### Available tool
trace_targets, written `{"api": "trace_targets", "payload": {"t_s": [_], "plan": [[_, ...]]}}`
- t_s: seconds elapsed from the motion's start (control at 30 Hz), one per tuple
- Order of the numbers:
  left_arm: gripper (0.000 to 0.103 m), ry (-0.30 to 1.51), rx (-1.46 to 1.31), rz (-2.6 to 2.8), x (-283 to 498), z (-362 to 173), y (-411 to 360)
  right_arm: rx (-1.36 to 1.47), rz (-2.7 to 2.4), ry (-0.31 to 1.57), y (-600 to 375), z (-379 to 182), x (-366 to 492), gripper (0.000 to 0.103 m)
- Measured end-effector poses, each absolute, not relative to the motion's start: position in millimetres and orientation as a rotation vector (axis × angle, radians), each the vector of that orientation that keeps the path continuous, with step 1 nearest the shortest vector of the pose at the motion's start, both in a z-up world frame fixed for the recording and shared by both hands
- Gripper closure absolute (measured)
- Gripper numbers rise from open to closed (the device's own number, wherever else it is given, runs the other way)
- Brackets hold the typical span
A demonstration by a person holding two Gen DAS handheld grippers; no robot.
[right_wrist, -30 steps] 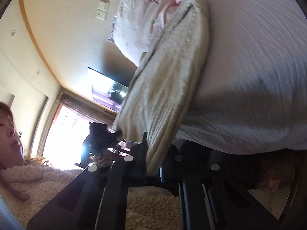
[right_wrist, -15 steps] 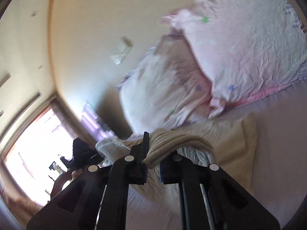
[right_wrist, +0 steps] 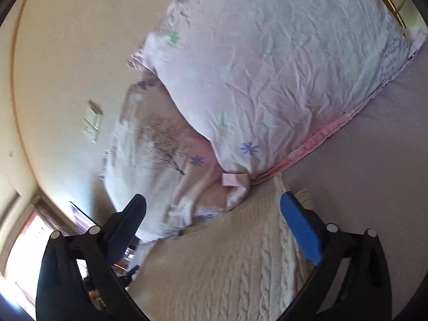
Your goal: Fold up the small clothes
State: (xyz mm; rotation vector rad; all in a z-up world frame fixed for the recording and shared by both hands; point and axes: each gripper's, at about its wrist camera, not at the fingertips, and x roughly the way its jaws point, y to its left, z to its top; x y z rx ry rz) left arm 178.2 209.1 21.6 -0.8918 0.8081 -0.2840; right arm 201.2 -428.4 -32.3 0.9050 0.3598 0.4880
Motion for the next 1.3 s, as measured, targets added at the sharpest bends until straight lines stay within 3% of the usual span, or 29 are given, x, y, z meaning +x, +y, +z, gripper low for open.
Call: {"api": "trace_targets", "payload": {"t_s": [0.07,0.27,0.37,0.57,0.77,0.93,0.97,1.0,1.1,1.2,1.3], "plan": [[0.047,0.865,-0.88,-0.3,179.2,10.2,208.7,0.907,0.496,0.385,-426.6,-34.5,205.4,0.001],[0.059,0.947,-0.794,-0.326,179.9,-13.7,187.5,0.911,0.512,0.436,-413.7,-37.4,212.9,0.001],[0.08,0.971,-0.847,-0.325,185.5,-22.6,182.3,0.932,0.54,0.435,-415.8,-36.2,212.4,0.001],[0.087,0.803,-1.019,-0.52,184.5,22.7,152.3,0.979,0.588,0.404,-429.5,-30.9,205.2,0.001],[0.091,0.722,-1.006,-0.892,220.0,85.4,-8.2,0.934,0.538,0.308,-456.9,-17.6,187.7,0.001],[0.081,1.017,-1.037,-1.114,258.4,49.5,-171.5,0.956,0.464,0.331,-488.4,-27.1,187.5,0.001],[0.072,1.06,-1.046,-1.114,258.7,43.4,-180.5,0.965,0.46,0.346,-493.4,-29.4,188.2,0.001],[0.056,1.054,-1.035,-1.106,257.3,43.7,-177.9,0.974,0.461,0.361,-498.0,-31.0,189.0,0.001],[0.03,0.896,-0.896,-0.925,249.8,63.9,-126.8,0.987,0.479,0.455,-502.6,-35.7,196.9,0.001],[0.025,0.88,-0.706,-0.674,248.6,71.4,-85.1,0.973,0.494,0.602,-489.3,-49.5,210.8,0.001],[0.025,0.984,-0.621,-0.558,252.0,49.0,-68.3,0.944,0.506,0.756,-470.4,-66.0,225.1,0.002]]}}
